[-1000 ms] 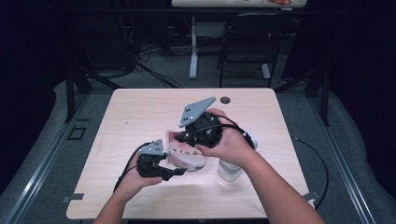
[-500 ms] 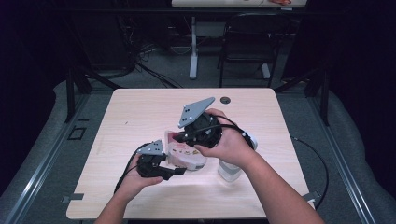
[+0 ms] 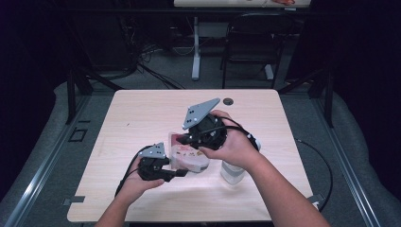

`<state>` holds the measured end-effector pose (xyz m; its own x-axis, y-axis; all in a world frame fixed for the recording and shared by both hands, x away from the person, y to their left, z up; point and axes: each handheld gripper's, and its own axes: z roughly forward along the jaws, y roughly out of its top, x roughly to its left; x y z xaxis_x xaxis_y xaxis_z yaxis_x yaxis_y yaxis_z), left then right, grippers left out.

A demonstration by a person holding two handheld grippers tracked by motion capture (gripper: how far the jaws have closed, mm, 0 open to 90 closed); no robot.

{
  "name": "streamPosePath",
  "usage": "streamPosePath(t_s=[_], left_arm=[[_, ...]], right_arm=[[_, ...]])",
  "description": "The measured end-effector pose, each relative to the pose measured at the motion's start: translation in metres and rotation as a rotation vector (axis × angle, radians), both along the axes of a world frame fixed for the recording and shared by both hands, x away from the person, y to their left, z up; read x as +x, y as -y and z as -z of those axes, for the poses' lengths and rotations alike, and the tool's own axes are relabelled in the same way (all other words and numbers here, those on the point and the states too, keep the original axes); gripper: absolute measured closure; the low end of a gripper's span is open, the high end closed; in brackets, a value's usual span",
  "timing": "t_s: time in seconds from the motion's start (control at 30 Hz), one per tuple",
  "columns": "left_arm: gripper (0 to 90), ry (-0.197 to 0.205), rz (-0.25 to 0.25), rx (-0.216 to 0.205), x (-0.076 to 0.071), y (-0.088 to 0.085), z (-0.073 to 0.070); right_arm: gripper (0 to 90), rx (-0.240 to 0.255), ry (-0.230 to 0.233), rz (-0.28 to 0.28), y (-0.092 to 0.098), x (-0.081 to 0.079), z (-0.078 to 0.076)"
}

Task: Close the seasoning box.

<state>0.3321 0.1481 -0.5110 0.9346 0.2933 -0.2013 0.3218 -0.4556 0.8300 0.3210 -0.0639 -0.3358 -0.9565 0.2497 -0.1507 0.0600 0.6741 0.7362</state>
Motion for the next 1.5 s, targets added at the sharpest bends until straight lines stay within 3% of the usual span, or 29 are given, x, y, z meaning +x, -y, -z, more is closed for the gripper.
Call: streamPosePath(t_s=[0.47,0.87,1.03,1.5], left_arm=[[65.4,-0.018,0.013,0.053,-0.002,-0.003,-0.004],[69.5,-0.009,-0.013,0.08,-0.004,-0.009,-0.01],[70.3,-0.025,0.005,0.088,-0.004,-0.008,-0.012],[72.3,-0.006,-0.005,0.127,-0.005,-0.011,-0.016]], right_arm=[[89.4,0.001,-0.026,-0.001,0.01,0.001,0.004],[87.4,0.003,-0.036,0.003,0.015,0.001,0.001],[87.9,-0.004,-0.04,0.002,0.018,0.0,0.001],[87.8,0.015,-0.04,0.025,0.032,0.0,0.006]])
